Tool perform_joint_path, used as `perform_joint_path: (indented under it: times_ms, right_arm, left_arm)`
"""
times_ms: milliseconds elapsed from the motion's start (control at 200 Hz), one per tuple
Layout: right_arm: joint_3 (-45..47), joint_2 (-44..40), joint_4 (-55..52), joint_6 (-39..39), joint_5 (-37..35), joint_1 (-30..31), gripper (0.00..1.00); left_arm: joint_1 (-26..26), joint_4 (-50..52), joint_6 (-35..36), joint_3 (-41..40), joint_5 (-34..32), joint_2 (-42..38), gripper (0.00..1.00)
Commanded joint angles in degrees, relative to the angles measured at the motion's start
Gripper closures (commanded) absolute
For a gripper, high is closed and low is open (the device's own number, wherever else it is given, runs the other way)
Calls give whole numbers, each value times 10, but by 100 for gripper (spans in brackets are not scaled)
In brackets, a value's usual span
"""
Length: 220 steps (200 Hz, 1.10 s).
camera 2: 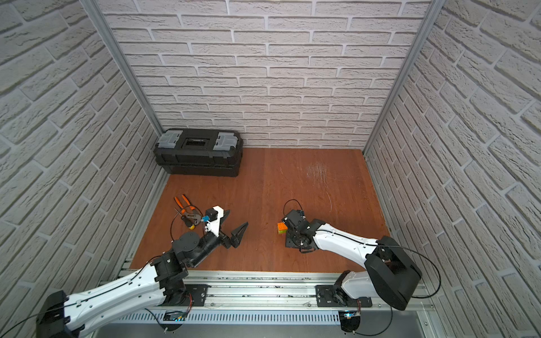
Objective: Assemble a carrot with lego
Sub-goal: Pick up the lego brick from the center of the board.
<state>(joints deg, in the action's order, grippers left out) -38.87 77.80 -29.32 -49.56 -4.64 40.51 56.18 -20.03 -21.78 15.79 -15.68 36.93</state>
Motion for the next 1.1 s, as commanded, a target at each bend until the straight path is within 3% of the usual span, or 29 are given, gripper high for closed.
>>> perform_joint_path:
  times_ms: [0, 315, 490, 560, 635, 880, 1095]
  right_arm:
    - [-17, 18, 13, -6, -17, 4, 46]
    - [15, 13, 8, -12, -30, 1, 57]
    - [42, -44, -22, -2, -41, -17, 74]
    - [53, -67, -31, 11, -37, -32, 75]
    - [60, -87, -40, 33, -24, -50, 70]
    - [41, -146, -49, 151, 19, -62, 41]
    - [44, -122, -16, 96, 54, -69, 40]
  left_arm:
    - [-4, 2, -18, 2, -7, 8, 2]
    - [-4, 12, -23, 10, 2, 11, 2]
    - [-4, 19, -23, 12, 5, 8, 2]
    - [-3, 18, -25, 12, 6, 10, 2]
    - [-3, 16, -25, 12, 8, 15, 2]
    - [-3, 20, -24, 16, 13, 23, 2]
    - [-1, 23, -24, 20, 14, 22, 2]
